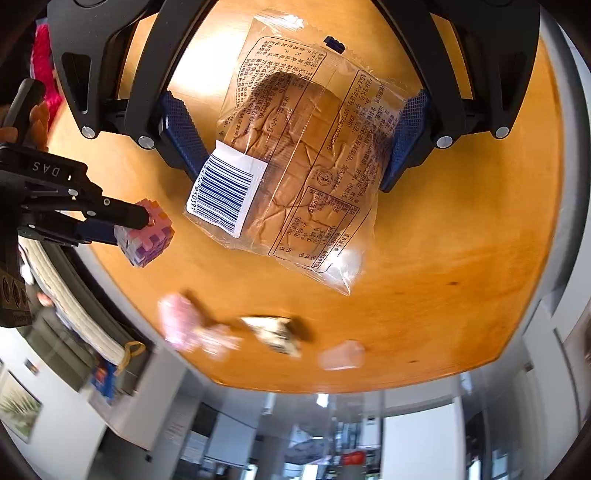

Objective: Collect trash
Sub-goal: 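Carry the bread and pink cube to the black trash bag and release, then move both open grippers back over the table, then grasp the black-white snack packet with the left gripper while the right grasps the pink-filled plastic bag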

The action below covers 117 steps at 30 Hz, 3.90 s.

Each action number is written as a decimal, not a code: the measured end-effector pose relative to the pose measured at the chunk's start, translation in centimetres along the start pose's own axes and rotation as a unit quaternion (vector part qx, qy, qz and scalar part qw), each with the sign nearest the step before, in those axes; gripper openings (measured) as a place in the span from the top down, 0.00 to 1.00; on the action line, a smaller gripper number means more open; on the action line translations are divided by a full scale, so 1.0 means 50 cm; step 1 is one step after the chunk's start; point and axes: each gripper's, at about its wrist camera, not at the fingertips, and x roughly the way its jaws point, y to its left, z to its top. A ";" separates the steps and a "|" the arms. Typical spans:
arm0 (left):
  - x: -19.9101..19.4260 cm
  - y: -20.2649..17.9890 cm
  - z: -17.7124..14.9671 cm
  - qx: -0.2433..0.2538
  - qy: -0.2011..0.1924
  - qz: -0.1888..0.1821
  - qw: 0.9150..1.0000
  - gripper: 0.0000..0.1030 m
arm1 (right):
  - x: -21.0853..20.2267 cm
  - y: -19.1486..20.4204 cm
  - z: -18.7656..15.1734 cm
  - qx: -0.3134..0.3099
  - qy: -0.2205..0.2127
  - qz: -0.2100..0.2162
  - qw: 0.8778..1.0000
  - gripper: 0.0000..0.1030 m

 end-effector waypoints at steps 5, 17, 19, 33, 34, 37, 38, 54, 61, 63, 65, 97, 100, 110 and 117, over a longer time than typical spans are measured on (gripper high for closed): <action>0.012 -0.121 -0.024 0.042 0.007 -0.022 0.999 0.17 | -0.079 -0.066 -0.088 0.028 -0.018 -0.009 0.999 0.58; 0.070 -0.426 -0.075 0.147 0.029 -0.103 0.983 0.17 | -0.221 -0.240 -0.299 0.121 -0.048 -0.058 0.990 0.58; 0.080 -0.471 -0.085 0.163 0.035 -0.117 0.979 0.17 | -0.249 -0.269 -0.336 0.140 -0.055 -0.069 0.986 0.58; 0.120 -0.836 -0.205 0.325 0.067 -0.207 0.920 0.17 | -0.429 -0.488 -0.655 0.359 -0.083 -0.168 0.914 0.58; 0.125 -0.856 -0.215 0.333 0.071 -0.211 0.916 0.17 | -0.432 -0.495 -0.669 0.368 -0.082 -0.171 0.910 0.58; 0.141 -0.921 -0.250 0.359 0.086 -0.220 0.903 0.17 | -0.443 -0.517 -0.719 0.393 -0.080 -0.182 0.898 0.58; 0.144 -0.938 -0.260 0.367 0.089 -0.222 0.899 0.17 | -0.445 -0.522 -0.732 0.399 -0.079 -0.184 0.895 0.58; 0.149 -1.071 -0.317 0.458 0.030 -0.192 0.868 0.06 | -0.506 -0.612 -0.806 0.487 -0.097 -0.241 0.834 0.22; 0.134 -1.062 -0.292 0.445 0.023 -0.192 0.875 0.06 | -0.496 -0.606 -0.782 0.470 -0.101 -0.229 0.846 0.22; 0.134 -1.058 -0.289 0.441 0.027 -0.192 0.876 0.06 | -0.494 -0.601 -0.772 0.466 -0.100 -0.227 0.849 0.22; 0.132 -1.045 -0.284 0.434 0.028 -0.193 0.880 0.06 | -0.491 -0.595 -0.761 0.461 -0.099 -0.225 0.853 0.22; 0.121 -0.456 -0.053 0.159 -0.008 -0.040 0.986 0.05 | -0.156 -0.308 -0.226 0.213 -0.033 -0.066 0.974 0.22; 0.125 -0.400 -0.022 0.134 -0.009 -0.011 0.991 0.05 | -0.115 -0.289 -0.155 0.203 -0.030 -0.047 0.978 0.22; 0.200 -0.215 0.109 0.067 0.002 0.061 0.996 0.05 | 0.039 -0.236 0.077 0.172 -0.019 -0.023 0.985 0.22; 0.258 -0.167 0.205 0.051 0.005 0.089 0.995 0.05 | 0.134 -0.251 0.209 0.166 -0.018 -0.053 0.985 0.22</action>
